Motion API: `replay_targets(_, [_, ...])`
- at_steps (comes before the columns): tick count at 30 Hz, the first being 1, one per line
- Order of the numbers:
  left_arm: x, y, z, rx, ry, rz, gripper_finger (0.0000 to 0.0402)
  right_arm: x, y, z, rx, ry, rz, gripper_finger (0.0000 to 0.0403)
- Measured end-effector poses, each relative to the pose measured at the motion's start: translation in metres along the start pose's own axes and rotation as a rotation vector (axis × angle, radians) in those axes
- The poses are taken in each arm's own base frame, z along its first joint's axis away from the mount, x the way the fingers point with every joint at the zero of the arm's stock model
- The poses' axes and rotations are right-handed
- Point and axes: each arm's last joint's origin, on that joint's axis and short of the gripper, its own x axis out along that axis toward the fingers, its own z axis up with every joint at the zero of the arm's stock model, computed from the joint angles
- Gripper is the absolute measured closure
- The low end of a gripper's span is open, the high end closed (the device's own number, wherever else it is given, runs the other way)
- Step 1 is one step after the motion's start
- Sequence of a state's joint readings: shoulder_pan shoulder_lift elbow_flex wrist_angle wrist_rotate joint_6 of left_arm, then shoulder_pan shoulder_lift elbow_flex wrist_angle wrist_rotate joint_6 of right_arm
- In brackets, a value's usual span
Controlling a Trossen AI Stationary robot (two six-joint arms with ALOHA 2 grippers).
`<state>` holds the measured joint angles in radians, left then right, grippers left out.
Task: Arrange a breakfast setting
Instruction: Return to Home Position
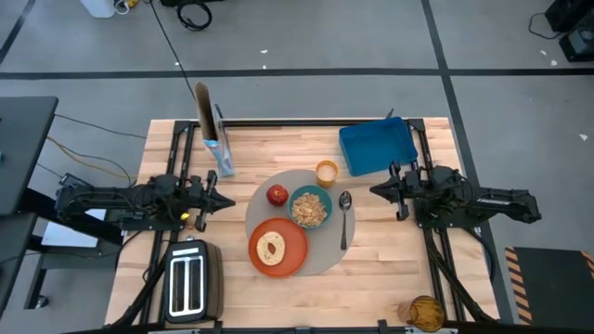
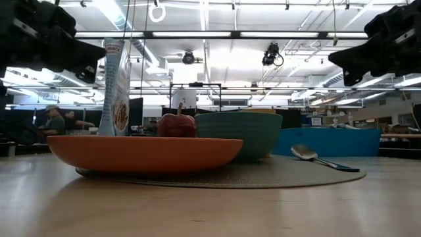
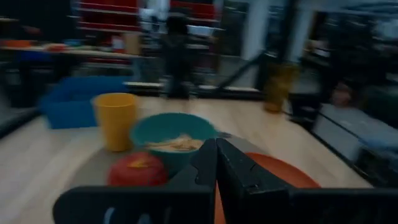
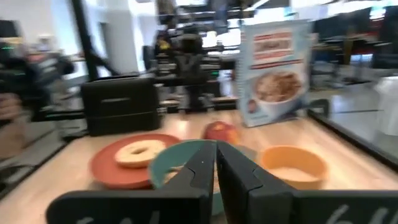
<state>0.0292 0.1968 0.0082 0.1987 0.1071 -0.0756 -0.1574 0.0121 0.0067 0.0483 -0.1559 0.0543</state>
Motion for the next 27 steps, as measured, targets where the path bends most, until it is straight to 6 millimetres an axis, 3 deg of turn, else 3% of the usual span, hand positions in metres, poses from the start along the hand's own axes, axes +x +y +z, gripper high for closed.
replay_targets(4, [-0.001,0.003,-0.001,-0.018,-0.002,0.138,0.0391,0.0,-0.002,0.0,-0.004,-0.004,-0.065,0.0364])
replay_targets(13, [-0.007,0.0,-0.004,0.092,0.024,0.123,0.0391,0.0,-0.002,0.0,-0.005,-0.004,-0.074,0.0363])
replay_targets(18, [-0.012,-0.007,0.003,0.146,-0.059,-0.107,0.0391,0.0,-0.002,0.0,-0.005,-0.004,-0.075,0.0363])
replay_targets(27, [-0.009,-0.005,-0.001,0.131,-0.01,-0.096,0.039,0.0,-0.002,0.001,-0.006,-0.012,-0.077,0.0364])
